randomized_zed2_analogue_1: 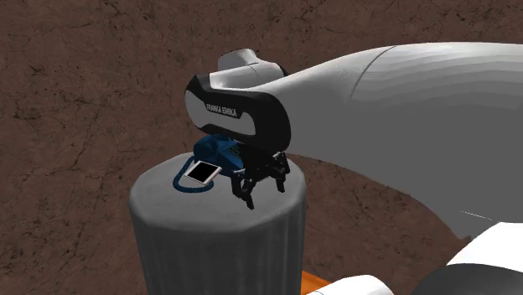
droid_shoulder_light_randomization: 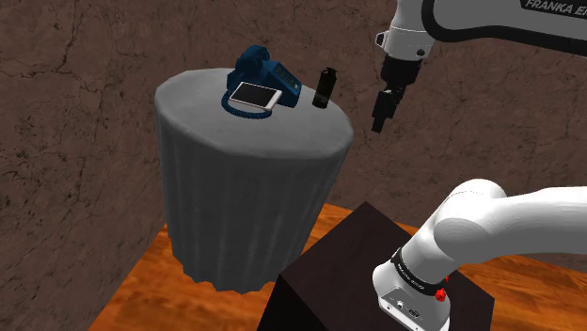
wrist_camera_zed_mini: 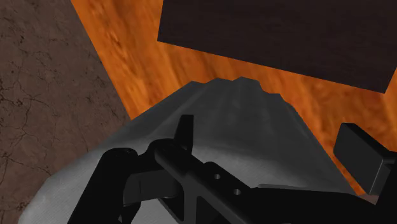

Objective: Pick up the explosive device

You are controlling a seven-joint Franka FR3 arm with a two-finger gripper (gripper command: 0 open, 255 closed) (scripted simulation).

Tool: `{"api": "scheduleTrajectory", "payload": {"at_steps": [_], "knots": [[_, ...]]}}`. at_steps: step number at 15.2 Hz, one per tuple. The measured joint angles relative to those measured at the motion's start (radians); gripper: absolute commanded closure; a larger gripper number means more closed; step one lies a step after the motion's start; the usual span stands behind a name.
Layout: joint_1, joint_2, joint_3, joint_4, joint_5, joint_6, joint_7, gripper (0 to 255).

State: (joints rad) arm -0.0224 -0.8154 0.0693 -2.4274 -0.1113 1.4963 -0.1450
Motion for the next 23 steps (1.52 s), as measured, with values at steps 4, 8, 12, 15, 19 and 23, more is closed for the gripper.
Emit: {"api": "scheduleTrajectory", "payload": {"at_steps": [4, 8, 12, 15, 19, 23], "knots": [[-0.011, 0.044, -0.041, 0.012, -0.019, 0.068, -0.037, 0], [-0.024, 0.115, -0.112, 0.032, -0.037, 0.187, -0.103, 0], [-0.032, 0.221, -0.191, 0.088, -0.040, 0.308, -0.182, 0], [-0.031, 0.299, -0.245, 0.129, -0.025, 0.393, -0.241, 0], [-0.022, 0.414, -0.320, 0.215, 0.020, 0.484, -0.334, 0], [-0.007, 0.537, -0.386, 0.309, 0.099, 0.562, -0.433, 0]]}}
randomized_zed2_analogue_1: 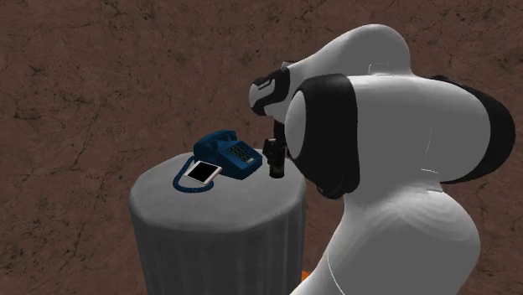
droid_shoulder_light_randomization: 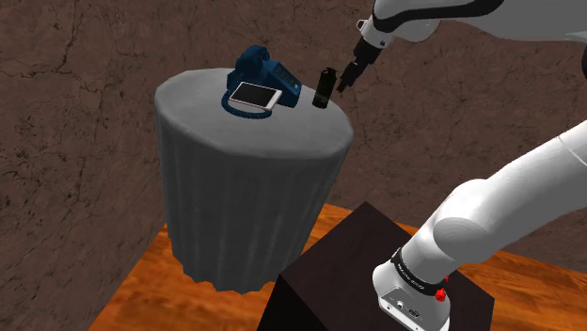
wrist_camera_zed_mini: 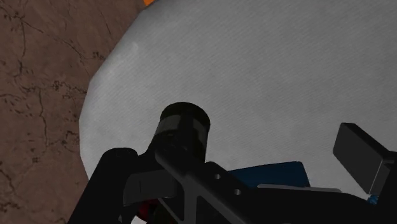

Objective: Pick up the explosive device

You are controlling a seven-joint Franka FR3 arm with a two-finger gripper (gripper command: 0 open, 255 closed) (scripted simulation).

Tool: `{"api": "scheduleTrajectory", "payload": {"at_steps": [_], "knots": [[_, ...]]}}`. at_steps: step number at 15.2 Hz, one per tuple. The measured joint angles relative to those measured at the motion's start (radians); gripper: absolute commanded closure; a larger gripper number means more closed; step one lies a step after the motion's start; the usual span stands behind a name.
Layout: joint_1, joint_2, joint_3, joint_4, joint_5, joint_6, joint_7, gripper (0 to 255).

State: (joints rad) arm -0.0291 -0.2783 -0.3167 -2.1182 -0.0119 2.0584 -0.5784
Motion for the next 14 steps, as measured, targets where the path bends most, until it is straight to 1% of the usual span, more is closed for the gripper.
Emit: {"api": "scheduleTrajectory", "payload": {"at_steps": [3, 5, 7, 10, 14], "knots": [[0.008, 0.093, -0.046, 0.102, 0.079, 0.019, -0.084, 0], [0.008, 0.166, -0.078, 0.164, 0.146, 0.041, -0.150, 0], [0.007, 0.226, -0.095, 0.233, 0.206, 0.039, -0.197, 0], [0.003, 0.251, -0.101, 0.228, 0.234, 0.070, -0.227, 0], [0.003, 0.259, -0.102, 0.179, 0.249, 0.126, -0.245, 0]]}}
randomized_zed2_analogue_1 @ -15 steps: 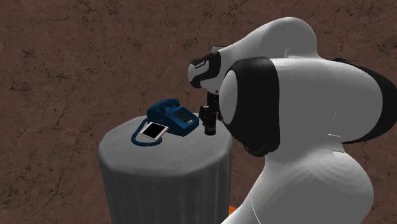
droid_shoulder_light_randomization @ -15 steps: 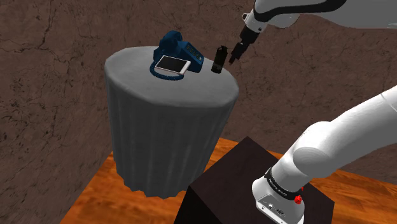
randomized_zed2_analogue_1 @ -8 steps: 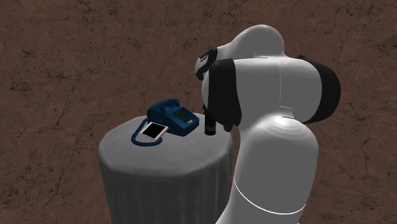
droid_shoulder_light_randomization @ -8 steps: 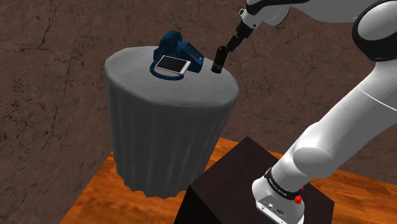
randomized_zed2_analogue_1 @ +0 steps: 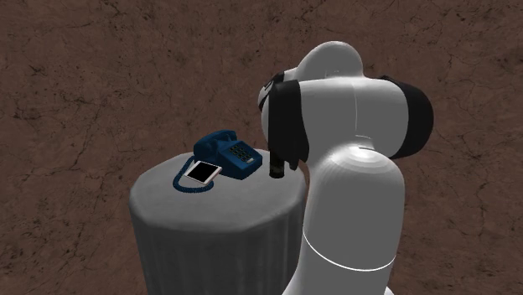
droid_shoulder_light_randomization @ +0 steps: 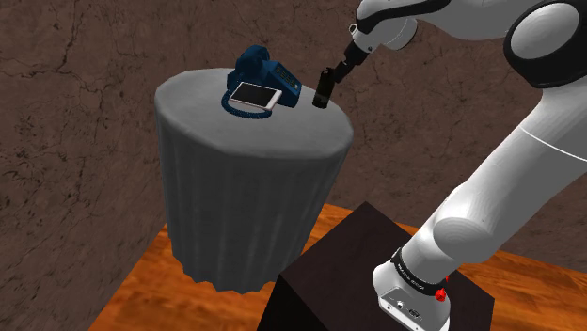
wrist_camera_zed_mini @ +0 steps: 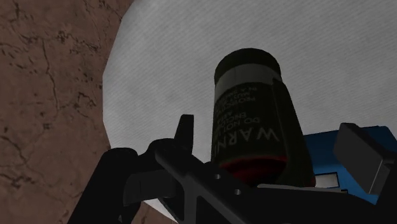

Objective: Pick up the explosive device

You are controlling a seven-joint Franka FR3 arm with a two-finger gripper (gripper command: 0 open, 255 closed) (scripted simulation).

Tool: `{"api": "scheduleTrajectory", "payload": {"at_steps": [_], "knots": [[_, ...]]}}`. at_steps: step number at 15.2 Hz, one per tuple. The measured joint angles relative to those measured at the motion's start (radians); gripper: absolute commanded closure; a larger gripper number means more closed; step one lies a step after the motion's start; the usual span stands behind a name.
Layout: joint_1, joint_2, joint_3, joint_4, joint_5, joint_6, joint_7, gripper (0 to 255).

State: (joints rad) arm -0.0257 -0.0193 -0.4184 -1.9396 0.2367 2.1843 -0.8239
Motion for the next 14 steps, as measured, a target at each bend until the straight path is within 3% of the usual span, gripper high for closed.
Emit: {"api": "scheduleTrajectory", "payload": {"at_steps": [1, 2, 14], "knots": [[0.000, 0.002, 0.000, -0.007, 0.002, 0.008, -0.002, 0], [0.000, 0.004, 0.000, -0.008, 0.004, 0.011, -0.004, 255], [-0.001, 0.002, -0.001, 0.002, 0.001, 0.000, -0.001, 255]]}}
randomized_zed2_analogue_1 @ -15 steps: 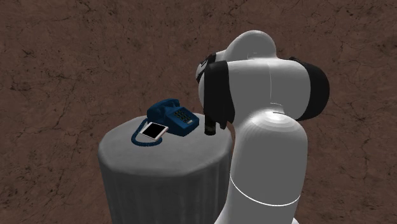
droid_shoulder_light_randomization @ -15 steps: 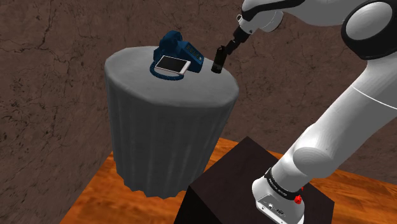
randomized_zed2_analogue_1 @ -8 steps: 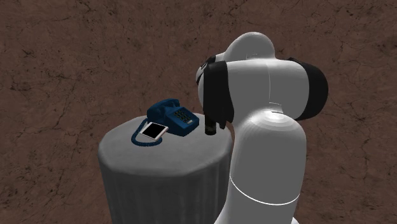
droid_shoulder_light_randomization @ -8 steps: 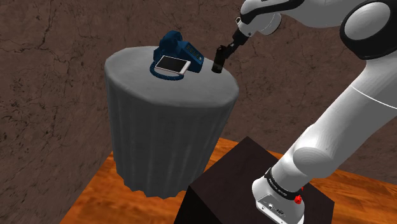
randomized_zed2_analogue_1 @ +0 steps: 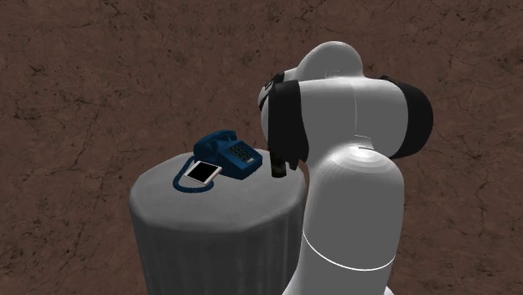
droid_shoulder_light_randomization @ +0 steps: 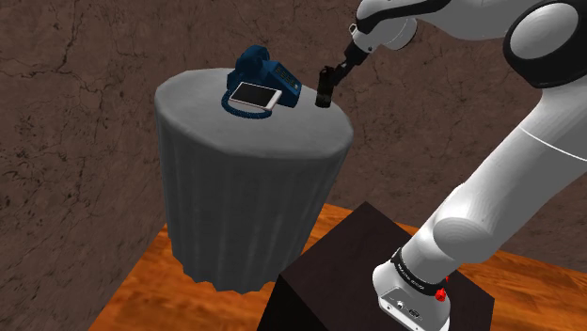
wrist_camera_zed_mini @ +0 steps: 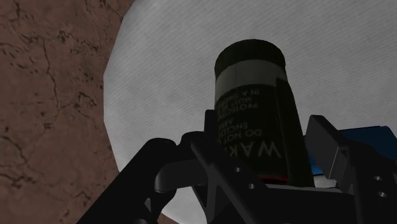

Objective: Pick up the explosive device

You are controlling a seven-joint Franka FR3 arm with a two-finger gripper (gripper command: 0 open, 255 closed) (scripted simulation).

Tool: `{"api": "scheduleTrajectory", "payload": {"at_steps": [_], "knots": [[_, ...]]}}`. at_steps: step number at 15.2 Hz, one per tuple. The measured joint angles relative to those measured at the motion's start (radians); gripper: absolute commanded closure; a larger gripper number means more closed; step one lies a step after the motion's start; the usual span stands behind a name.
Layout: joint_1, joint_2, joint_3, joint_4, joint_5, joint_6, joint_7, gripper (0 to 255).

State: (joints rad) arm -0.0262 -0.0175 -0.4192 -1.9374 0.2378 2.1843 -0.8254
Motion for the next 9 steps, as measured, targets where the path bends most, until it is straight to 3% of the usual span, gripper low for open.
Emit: {"api": "scheduleTrajectory", "payload": {"at_steps": [9], "knots": [[0.000, -0.011, 0.001, 0.106, -0.021, -0.113, 0.033, 255]]}}
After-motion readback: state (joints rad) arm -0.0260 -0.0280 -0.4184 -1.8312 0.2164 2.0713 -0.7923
